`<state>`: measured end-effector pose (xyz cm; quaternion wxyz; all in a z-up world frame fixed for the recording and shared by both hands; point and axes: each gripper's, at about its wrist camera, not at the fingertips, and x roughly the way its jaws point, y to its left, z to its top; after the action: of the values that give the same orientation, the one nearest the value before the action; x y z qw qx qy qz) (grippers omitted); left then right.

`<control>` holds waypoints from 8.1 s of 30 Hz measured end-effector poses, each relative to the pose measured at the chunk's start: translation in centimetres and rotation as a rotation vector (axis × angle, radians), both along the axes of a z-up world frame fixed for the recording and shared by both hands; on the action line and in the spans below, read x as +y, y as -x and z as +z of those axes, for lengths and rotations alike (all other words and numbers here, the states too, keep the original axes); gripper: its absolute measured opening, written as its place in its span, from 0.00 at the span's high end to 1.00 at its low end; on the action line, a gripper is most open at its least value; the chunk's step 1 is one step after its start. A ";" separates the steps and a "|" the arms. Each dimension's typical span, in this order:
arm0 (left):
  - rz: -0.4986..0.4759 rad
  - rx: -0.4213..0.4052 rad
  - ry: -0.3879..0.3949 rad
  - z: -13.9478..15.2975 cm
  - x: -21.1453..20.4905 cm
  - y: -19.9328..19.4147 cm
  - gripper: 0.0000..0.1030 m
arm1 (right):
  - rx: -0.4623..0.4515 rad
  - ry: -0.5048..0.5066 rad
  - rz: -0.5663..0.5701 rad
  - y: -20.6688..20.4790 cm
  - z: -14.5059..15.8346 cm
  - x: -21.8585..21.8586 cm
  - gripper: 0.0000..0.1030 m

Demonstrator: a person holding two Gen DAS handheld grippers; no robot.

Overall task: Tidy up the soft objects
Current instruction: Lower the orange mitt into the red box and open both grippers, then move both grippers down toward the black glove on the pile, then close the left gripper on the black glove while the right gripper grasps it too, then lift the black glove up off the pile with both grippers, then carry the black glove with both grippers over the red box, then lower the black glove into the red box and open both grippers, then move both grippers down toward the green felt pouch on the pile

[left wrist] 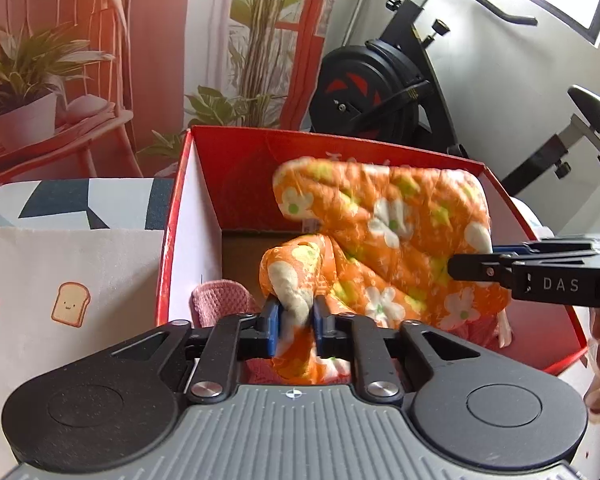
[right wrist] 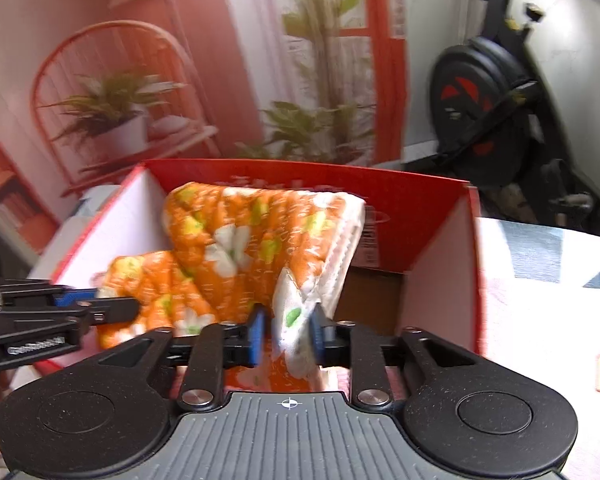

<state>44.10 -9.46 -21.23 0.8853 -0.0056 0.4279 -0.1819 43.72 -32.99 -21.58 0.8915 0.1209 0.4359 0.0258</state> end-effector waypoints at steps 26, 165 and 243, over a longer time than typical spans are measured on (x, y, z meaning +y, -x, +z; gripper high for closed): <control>-0.075 -0.161 0.023 3.9 4.7 16.8 0.00 | -0.272 0.025 -0.058 20.4 4.6 5.0 0.00; -0.117 -0.288 0.236 6.6 7.1 18.8 0.81 | -0.415 -0.212 -0.109 22.9 5.4 5.8 0.88; -0.070 -0.065 0.122 -1.6 7.0 20.3 0.03 | -0.245 0.021 -0.090 26.1 -3.3 7.6 0.01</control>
<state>23.84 -2.46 -22.87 0.8899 -0.0385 0.3869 -0.2386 17.58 -25.40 -24.86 0.9395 0.1267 0.3182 -0.0042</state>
